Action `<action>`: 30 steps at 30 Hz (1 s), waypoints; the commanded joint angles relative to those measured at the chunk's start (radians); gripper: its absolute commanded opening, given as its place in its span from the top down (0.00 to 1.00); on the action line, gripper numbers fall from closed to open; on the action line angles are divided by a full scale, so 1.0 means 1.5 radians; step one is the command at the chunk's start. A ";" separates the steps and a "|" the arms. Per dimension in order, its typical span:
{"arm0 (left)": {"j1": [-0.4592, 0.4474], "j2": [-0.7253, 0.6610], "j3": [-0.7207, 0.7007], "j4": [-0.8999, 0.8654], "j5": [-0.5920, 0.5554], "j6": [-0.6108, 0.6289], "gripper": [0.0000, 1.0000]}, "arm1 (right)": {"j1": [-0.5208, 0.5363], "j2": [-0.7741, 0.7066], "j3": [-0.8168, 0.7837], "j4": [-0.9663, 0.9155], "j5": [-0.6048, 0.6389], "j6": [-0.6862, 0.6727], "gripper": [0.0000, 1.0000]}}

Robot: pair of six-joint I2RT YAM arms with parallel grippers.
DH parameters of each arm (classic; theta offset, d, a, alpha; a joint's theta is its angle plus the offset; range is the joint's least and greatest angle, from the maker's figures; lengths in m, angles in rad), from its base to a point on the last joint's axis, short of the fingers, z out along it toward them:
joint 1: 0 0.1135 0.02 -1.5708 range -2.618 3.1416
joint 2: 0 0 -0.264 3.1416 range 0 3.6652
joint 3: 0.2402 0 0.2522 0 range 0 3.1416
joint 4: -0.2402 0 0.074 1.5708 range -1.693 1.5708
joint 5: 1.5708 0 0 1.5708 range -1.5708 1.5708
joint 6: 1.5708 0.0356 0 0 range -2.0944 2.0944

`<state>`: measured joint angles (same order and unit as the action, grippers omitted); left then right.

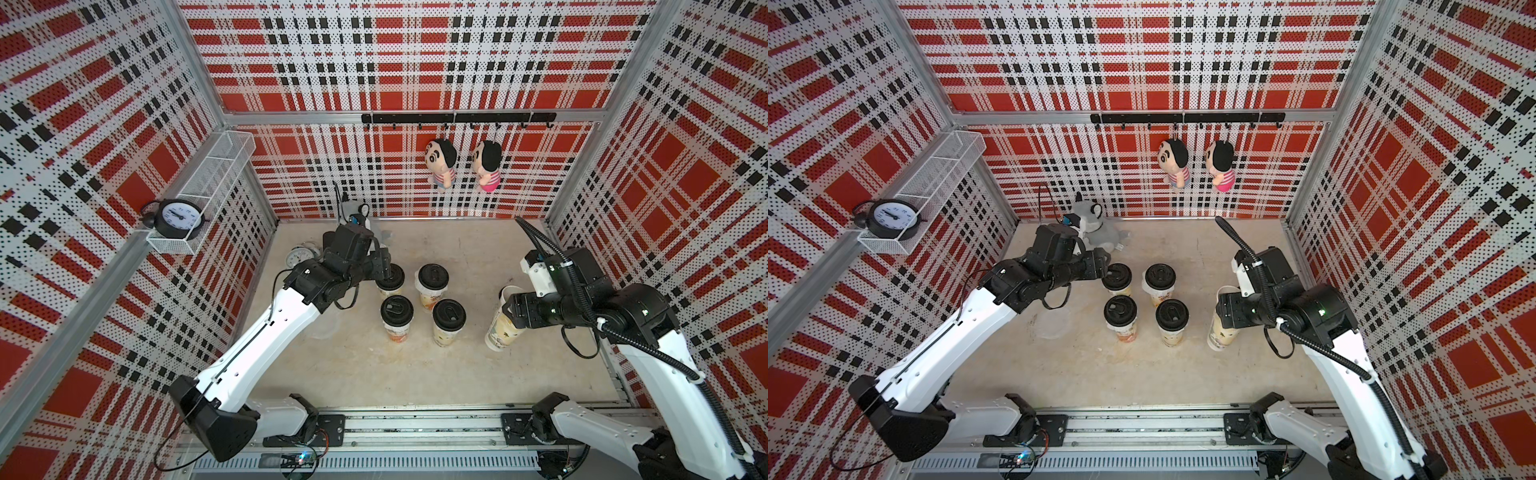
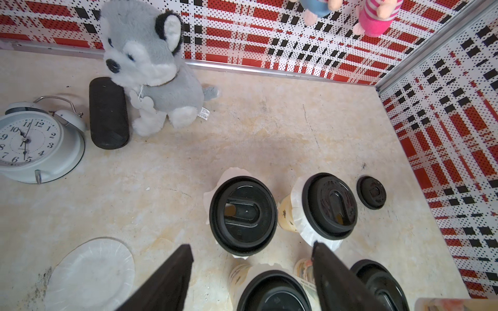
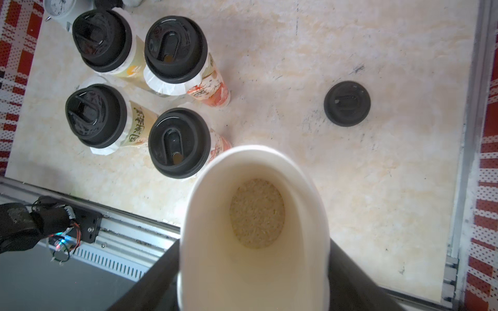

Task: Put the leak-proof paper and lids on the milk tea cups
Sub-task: Place the cup at the center of the board.

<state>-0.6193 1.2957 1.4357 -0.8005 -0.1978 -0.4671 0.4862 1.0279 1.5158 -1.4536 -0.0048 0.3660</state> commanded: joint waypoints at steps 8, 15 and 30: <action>-0.045 -0.017 0.004 -0.030 -0.048 -0.028 0.26 | 0.078 -0.037 -0.025 0.033 -0.059 -0.009 0.25; -0.070 -0.024 -0.003 -0.035 -0.067 -0.048 0.26 | 0.241 -0.004 -0.040 0.054 0.019 0.038 0.25; -0.081 -0.075 -0.062 -0.041 -0.090 -0.074 0.25 | 0.448 0.135 -0.088 0.233 0.081 0.111 0.26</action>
<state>-0.7406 1.2140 1.3613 -0.8539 -0.3103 -0.5652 1.1194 1.2068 1.3823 -1.2205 0.0834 0.4957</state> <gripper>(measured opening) 0.744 0.747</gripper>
